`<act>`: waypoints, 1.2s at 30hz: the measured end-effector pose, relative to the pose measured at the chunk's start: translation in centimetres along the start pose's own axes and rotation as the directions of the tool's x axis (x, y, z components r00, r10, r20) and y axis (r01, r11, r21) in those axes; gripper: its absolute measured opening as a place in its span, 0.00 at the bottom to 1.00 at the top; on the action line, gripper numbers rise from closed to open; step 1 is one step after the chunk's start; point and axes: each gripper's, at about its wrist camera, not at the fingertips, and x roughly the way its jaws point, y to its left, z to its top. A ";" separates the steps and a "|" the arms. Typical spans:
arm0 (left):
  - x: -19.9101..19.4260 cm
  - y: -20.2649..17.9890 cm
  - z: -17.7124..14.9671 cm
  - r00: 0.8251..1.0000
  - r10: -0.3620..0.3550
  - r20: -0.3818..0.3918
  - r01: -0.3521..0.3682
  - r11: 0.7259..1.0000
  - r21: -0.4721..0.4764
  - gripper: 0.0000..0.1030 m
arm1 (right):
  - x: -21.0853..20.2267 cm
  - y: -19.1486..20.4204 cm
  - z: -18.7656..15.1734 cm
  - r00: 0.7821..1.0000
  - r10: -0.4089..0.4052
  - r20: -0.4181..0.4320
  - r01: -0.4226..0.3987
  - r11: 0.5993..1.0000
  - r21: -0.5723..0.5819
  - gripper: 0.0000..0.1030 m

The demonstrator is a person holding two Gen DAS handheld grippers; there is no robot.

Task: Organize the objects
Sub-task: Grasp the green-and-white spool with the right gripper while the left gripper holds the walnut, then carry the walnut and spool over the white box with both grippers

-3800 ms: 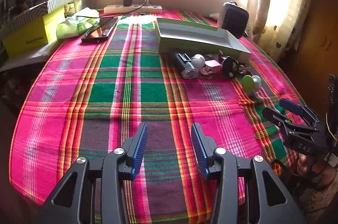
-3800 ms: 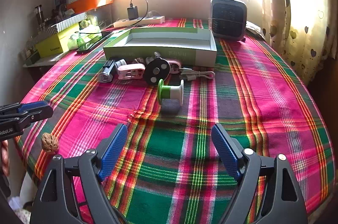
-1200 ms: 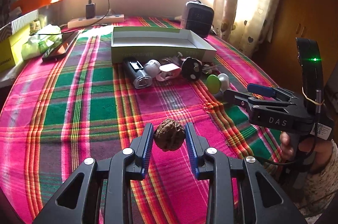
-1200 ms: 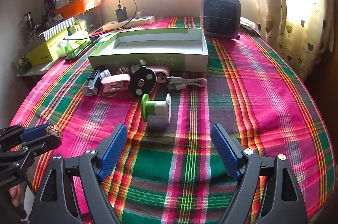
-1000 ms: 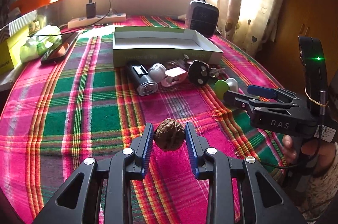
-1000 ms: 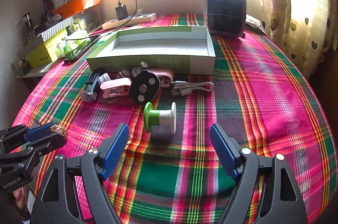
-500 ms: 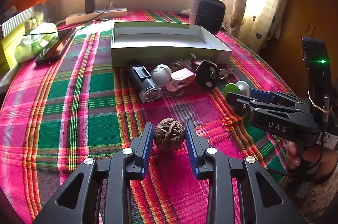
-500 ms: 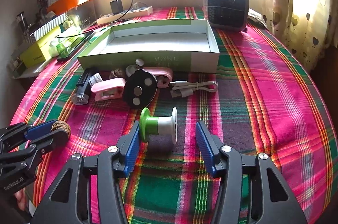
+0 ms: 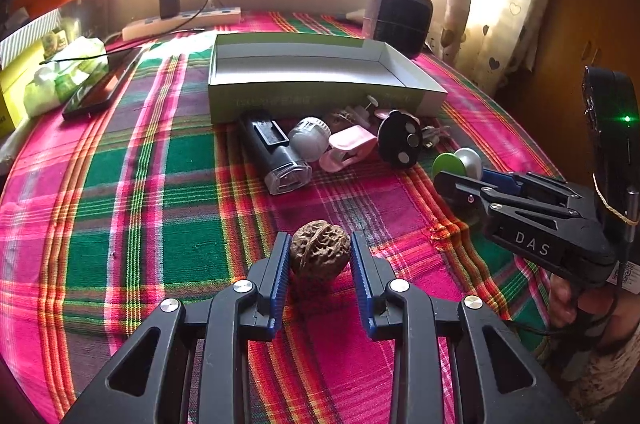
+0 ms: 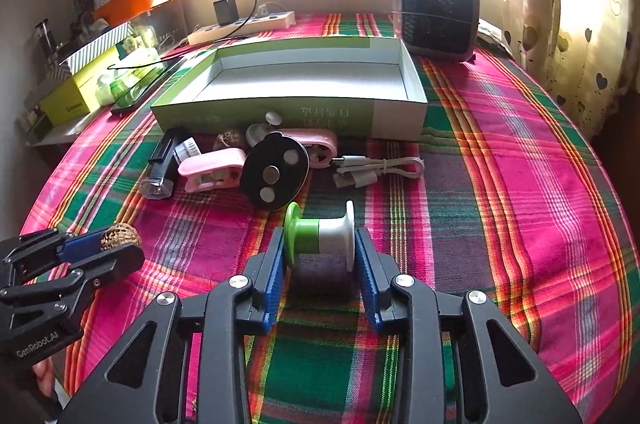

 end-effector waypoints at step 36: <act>3.6 2.9 12.9 0.997 0.004 0.071 -0.003 1.000 -0.017 0.26 | 3.0 1.9 11.4 0.997 0.064 0.046 -0.060 0.995 -0.077 0.34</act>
